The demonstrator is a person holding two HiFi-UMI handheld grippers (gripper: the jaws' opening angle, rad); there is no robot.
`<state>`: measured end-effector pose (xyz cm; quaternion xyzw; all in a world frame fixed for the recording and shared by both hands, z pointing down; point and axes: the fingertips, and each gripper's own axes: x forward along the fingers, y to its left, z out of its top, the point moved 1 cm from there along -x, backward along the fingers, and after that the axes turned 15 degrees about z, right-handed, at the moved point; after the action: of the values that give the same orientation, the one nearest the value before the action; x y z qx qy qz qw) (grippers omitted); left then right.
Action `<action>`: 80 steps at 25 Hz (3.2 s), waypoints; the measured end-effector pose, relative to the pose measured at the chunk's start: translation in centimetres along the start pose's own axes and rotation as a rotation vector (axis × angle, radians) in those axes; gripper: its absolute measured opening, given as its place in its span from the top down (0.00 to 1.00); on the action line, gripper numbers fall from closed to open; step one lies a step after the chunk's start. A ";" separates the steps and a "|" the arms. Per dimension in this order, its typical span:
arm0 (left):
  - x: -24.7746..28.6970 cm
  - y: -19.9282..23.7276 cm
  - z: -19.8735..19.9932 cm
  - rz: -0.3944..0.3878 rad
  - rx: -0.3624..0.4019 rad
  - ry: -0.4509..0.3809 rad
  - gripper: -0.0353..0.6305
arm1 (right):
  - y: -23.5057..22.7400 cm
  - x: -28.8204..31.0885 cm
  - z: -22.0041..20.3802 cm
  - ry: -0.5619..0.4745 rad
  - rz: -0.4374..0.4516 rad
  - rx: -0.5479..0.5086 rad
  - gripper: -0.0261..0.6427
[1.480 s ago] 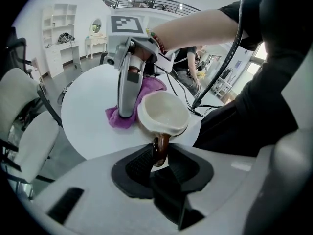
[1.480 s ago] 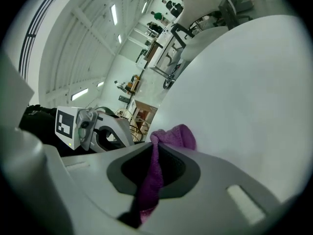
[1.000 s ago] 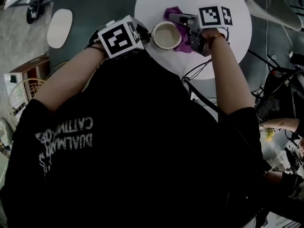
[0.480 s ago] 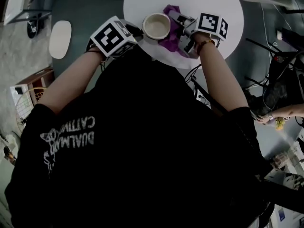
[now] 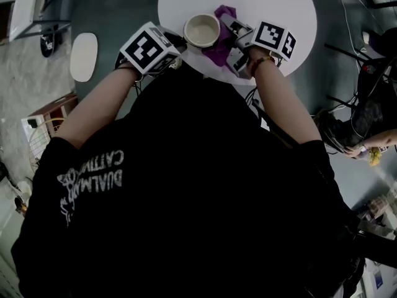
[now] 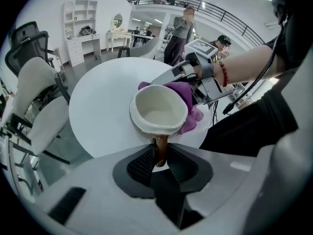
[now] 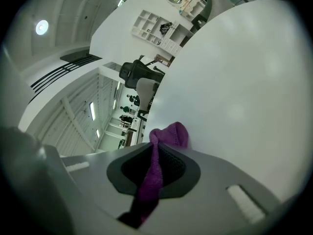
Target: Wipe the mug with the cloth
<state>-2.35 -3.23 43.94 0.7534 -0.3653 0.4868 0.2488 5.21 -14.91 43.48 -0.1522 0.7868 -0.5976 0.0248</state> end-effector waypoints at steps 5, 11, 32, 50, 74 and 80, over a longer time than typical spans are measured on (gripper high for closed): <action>0.0 0.1 0.3 -0.002 0.025 0.015 0.84 | -0.3 -0.8 -0.2 -0.062 0.007 0.068 0.91; 0.2 0.8 0.5 -0.007 0.015 0.016 0.84 | -0.9 -1.0 -0.4 -0.081 0.008 0.118 0.91; 0.3 2.2 2.3 -0.007 0.007 0.001 0.84 | -0.4 -2.5 -2.8 -0.063 -0.110 0.195 0.92; -0.8 0.9 -1.0 -0.004 0.007 -0.006 0.84 | 1.8 -1.4 -10.4 0.036 -0.010 0.283 0.92; 0.0 0.6 -0.1 -0.021 0.000 -0.006 0.84 | 4.6 1.0 -11.7 0.217 0.199 0.225 0.92; 0.0 0.2 0.1 -0.024 0.001 -0.013 0.84 | 3.0 -1.0 -11.0 0.197 0.132 0.181 0.92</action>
<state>-2.47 -3.41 43.95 0.7610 -0.3575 0.4792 0.2518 3.15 -3.70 43.64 -0.0378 0.7365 -0.6754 0.0003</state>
